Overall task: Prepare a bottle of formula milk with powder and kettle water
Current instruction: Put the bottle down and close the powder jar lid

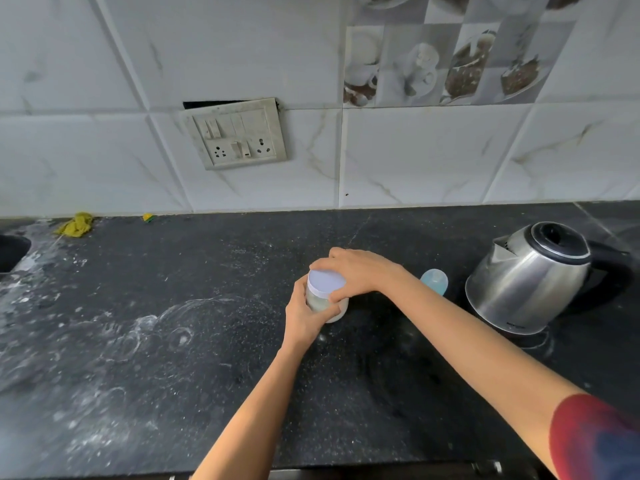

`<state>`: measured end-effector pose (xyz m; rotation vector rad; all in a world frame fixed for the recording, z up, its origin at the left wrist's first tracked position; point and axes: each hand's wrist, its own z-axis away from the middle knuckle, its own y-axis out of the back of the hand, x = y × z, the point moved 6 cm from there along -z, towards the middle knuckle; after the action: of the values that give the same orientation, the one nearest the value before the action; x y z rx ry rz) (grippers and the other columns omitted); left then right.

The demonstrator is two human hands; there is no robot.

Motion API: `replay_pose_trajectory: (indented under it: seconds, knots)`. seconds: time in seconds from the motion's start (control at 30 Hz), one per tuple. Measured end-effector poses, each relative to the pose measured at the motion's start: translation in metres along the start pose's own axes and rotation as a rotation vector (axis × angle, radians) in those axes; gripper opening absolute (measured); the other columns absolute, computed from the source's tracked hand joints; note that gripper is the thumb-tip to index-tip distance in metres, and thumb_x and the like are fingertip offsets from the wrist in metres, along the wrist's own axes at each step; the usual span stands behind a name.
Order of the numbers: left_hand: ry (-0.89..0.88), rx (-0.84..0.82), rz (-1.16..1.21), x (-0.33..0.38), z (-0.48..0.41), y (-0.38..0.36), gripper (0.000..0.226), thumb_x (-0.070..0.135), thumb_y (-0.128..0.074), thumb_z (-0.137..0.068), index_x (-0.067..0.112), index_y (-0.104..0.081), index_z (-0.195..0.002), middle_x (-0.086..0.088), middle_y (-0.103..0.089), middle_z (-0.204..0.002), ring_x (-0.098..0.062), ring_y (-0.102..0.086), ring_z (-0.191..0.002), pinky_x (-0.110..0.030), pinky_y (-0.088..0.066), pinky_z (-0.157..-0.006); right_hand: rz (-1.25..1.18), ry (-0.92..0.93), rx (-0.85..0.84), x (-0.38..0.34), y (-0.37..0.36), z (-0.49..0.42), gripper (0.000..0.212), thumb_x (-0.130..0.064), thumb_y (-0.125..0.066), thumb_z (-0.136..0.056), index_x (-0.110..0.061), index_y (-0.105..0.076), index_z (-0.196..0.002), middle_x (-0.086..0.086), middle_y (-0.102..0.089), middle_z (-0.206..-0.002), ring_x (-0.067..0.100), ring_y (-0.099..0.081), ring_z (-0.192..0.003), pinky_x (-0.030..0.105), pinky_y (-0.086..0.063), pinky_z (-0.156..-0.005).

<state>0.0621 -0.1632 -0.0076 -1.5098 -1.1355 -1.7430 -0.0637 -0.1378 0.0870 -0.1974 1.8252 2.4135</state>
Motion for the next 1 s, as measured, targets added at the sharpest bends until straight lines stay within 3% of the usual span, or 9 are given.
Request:
replay_pose_trajectory:
  seconds: [0.17, 0.23, 0.33, 0.4, 0.63, 0.8, 0.9, 1.0]
  knots:
    - [0.013, -0.002, 0.032, 0.0, 0.001, -0.001, 0.074, 0.028, -0.082, -0.062, 0.039, -0.044, -0.124, 0.014, -0.06, -0.112, -0.006, -0.059, -0.1, -0.024, -0.051, -0.076, 0.139, -0.221, 0.14, -0.003, -0.01, -0.007, 0.076, -0.072, -0.056, -0.075, -0.013, -0.046, -0.122, 0.006, -0.059, -0.109, 0.025, -0.059, -0.087, 0.034, -0.046, -0.067]
    - [0.02, -0.008, 0.034, -0.001, 0.0, 0.0, 0.074, 0.027, -0.083, -0.062, 0.039, -0.043, -0.123, 0.014, -0.06, -0.112, -0.007, -0.06, -0.099, -0.024, -0.052, -0.076, 0.11, -0.238, 0.12, 0.002, -0.008, -0.008, 0.085, -0.077, -0.053, -0.075, -0.012, -0.044, -0.128, 0.007, -0.06, -0.116, 0.026, -0.06, -0.096, 0.036, -0.046, -0.072]
    - [0.017, -0.008, 0.029, 0.0, -0.001, 0.001, 0.077, 0.033, -0.085, -0.059, 0.036, -0.044, -0.124, 0.016, -0.059, -0.115, -0.003, -0.058, -0.103, -0.023, -0.05, -0.082, -0.076, -0.034, -0.07, 0.002, -0.005, -0.007, 0.088, -0.053, -0.07, -0.076, -0.037, -0.022, -0.149, 0.002, -0.038, -0.137, 0.023, -0.045, -0.118, 0.042, -0.047, -0.089]
    - [0.019, -0.008, 0.021, -0.001, 0.0, 0.0, 0.077, 0.034, -0.085, -0.059, 0.035, -0.044, -0.124, 0.015, -0.059, -0.114, -0.003, -0.057, -0.104, -0.022, -0.049, -0.081, -0.114, 0.071, -0.149, -0.001, -0.003, -0.008, 0.084, -0.034, -0.071, -0.078, -0.047, -0.025, -0.147, 0.0, -0.036, -0.132, 0.02, -0.044, -0.118, 0.042, -0.047, -0.091]
    - [0.022, 0.006, 0.003, -0.002, 0.0, 0.001, 0.074, 0.031, -0.086, -0.06, 0.037, -0.045, -0.121, 0.016, -0.06, -0.113, -0.004, -0.058, -0.102, -0.024, -0.05, -0.081, 0.003, 0.011, -0.105, -0.007, -0.002, -0.014, 0.073, -0.027, -0.073, -0.074, -0.042, -0.041, -0.137, 0.001, -0.039, -0.109, 0.021, -0.05, -0.094, 0.036, -0.05, -0.07]
    - [0.024, -0.001, -0.017, 0.003, 0.0, 0.002, 0.073, 0.029, -0.085, -0.063, 0.036, -0.044, -0.122, 0.017, -0.058, -0.111, -0.002, -0.057, -0.1, -0.018, -0.047, -0.077, -0.032, 0.127, -0.097, -0.009, -0.008, -0.014, 0.066, -0.01, -0.071, -0.077, -0.042, -0.048, -0.13, -0.004, -0.038, -0.125, 0.018, -0.041, -0.106, 0.042, -0.051, -0.084]
    - [0.009, -0.012, -0.036, 0.004, 0.001, 0.003, 0.069, 0.026, -0.084, -0.065, 0.037, -0.045, -0.121, 0.016, -0.059, -0.109, 0.003, -0.057, -0.097, -0.013, -0.046, -0.073, 0.04, 0.227, -0.112, -0.015, -0.009, -0.013, 0.063, 0.002, -0.065, -0.079, -0.043, -0.052, -0.121, -0.01, -0.035, -0.131, 0.018, -0.034, -0.113, 0.044, -0.052, -0.083]
    - [0.016, -0.008, -0.014, 0.003, 0.001, 0.003, 0.07, 0.029, -0.084, -0.062, 0.037, -0.046, -0.12, 0.016, -0.06, -0.11, 0.0, -0.058, -0.099, -0.018, -0.049, -0.077, 0.075, 0.176, -0.105, -0.014, -0.006, -0.015, 0.066, -0.008, -0.07, -0.078, -0.043, -0.049, -0.129, -0.007, -0.038, -0.129, 0.021, -0.041, -0.109, 0.039, -0.051, -0.078]
